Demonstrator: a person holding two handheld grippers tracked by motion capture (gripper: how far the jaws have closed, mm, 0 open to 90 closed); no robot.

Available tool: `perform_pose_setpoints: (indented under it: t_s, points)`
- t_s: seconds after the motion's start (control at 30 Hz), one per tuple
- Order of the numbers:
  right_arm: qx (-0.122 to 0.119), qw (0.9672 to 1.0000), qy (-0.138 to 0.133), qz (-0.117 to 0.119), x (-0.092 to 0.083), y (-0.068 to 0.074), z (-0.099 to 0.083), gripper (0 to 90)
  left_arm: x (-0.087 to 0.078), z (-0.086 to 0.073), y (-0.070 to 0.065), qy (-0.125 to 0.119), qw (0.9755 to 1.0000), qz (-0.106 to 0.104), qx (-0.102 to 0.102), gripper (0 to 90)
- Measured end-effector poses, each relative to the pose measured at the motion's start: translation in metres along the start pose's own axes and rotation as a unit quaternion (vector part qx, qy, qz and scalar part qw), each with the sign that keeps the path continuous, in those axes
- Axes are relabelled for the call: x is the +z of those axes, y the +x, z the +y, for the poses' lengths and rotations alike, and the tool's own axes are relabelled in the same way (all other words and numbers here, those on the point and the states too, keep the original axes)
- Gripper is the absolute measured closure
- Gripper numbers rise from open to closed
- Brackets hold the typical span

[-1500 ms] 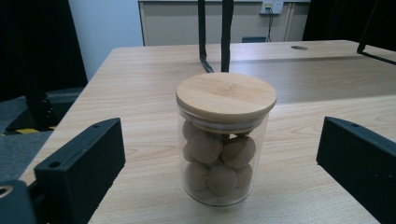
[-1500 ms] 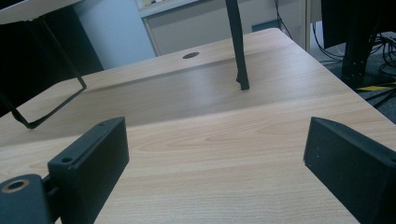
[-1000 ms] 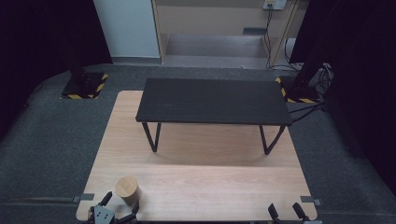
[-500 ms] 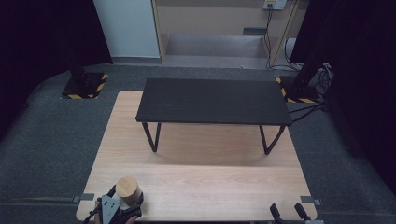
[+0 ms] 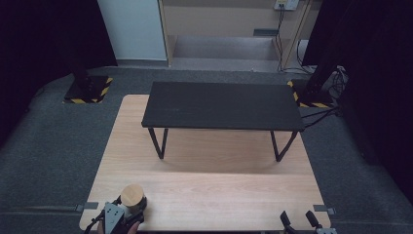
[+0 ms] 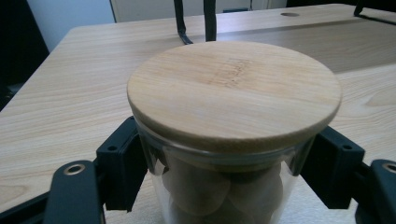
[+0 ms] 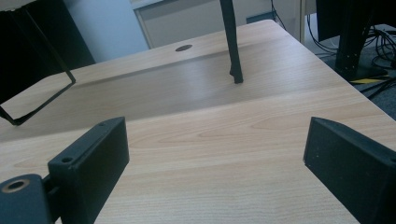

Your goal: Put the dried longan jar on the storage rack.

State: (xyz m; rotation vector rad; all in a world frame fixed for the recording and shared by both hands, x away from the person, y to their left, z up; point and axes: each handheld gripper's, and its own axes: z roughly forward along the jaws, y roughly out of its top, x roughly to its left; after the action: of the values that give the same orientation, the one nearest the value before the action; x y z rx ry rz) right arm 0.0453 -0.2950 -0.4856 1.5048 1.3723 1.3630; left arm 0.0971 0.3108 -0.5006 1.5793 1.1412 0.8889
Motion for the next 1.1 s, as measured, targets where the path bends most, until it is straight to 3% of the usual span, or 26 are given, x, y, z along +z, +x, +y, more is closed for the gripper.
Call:
perform_pose_setpoints:
  t_s: [0.27,0.3,0.33,0.47,0.87,1.1]
  points:
    - [-0.003,1.0000,-0.007,0.006,0.000,0.005,0.003,6.9,-0.018,0.039,0.003,-0.016,0.9996,-0.019,0.016,24.0]
    - [-0.003,1.0000,-0.007,0.006,0.000,0.005,0.003,6.9,-0.018,0.039,0.003,-0.016,0.9996,-0.019,0.016,24.0]
    - [-0.003,0.9999,-0.009,0.007,-0.001,0.006,0.004,6.9,-0.021,0.051,0.004,-0.018,0.9994,-0.025,0.016,24.0]
    - [-0.004,0.9999,-0.010,0.010,-0.002,0.007,0.005,7.0,-0.025,0.071,0.006,-0.026,0.9989,-0.037,0.012,24.1]
    - [-0.003,0.9999,-0.013,0.010,-0.005,0.008,0.006,7.1,-0.023,0.127,0.009,-0.051,0.9956,-0.077,0.016,24.2]
    - [-0.002,0.9999,-0.012,0.010,-0.007,0.009,0.005,7.1,-0.020,0.157,0.010,-0.054,0.9939,-0.094,0.021,24.2]
